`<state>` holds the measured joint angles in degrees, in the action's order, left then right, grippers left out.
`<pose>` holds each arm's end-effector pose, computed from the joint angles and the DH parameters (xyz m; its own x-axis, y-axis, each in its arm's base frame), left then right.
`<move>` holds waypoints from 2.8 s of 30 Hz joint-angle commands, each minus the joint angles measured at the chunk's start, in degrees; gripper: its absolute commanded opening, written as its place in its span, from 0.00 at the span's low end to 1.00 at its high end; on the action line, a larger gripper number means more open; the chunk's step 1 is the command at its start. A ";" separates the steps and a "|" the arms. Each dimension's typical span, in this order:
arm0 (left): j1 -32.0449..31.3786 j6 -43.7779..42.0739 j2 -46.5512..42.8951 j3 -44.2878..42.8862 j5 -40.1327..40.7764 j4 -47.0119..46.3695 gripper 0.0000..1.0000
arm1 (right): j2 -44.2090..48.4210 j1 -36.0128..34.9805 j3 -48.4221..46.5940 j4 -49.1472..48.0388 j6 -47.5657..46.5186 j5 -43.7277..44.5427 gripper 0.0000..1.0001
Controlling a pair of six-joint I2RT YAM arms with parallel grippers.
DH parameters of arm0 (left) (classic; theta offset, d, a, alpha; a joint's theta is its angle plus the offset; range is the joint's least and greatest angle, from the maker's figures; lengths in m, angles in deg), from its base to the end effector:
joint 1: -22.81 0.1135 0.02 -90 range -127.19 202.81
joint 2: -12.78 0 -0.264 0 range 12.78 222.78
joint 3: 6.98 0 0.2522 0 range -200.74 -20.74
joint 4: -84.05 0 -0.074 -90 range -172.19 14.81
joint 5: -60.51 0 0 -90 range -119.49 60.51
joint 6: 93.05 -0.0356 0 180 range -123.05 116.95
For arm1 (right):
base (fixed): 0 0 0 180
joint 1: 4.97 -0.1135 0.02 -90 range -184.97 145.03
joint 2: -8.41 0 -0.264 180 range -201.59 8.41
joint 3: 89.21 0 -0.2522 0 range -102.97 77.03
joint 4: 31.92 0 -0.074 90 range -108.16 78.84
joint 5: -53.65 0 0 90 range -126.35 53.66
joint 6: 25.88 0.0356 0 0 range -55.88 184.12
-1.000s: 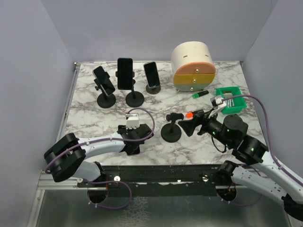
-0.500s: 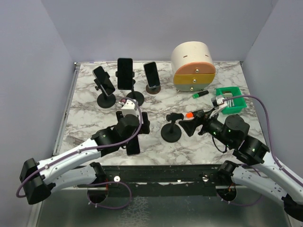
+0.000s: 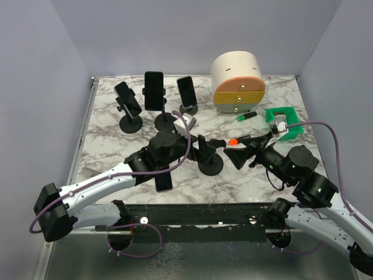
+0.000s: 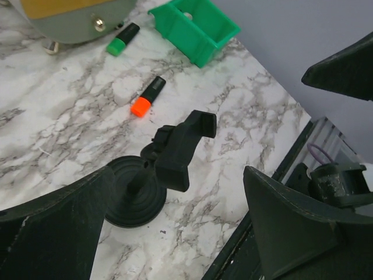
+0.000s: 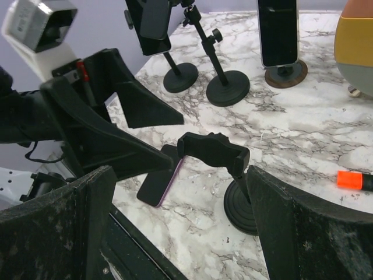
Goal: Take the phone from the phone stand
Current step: Pick up the phone stand at the center of the board, then place the phone stand at the center of the board.
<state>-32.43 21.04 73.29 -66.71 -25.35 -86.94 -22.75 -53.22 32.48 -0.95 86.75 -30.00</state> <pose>0.1447 -0.2040 0.3212 -0.4064 -0.1284 -0.9046 0.6714 0.6295 -0.3910 0.0879 0.0926 0.3579 -0.2980 0.2404 -0.9238 -0.5995 0.7060 0.3771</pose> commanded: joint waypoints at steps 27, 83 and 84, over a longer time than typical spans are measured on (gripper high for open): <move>2.94 -1.32 11.91 -4.19 -12.23 -7.33 0.01 | 1.62 -0.04 0.00 1.07 -0.79 0.07 0.99; 49.69 0.24 -5.71 -11.00 33.08 17.88 0.00 | -2.94 -0.07 -2.49 -3.03 -2.90 -9.12 0.99; 50.39 -0.32 -5.10 -11.34 33.94 16.99 0.00 | -2.90 -0.05 -2.39 -2.97 -2.86 -9.08 0.99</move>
<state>15.65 21.44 66.93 -73.64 8.33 -61.32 -26.02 -53.22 32.00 -4.42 84.98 -37.58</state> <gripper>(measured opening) 0.254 0.988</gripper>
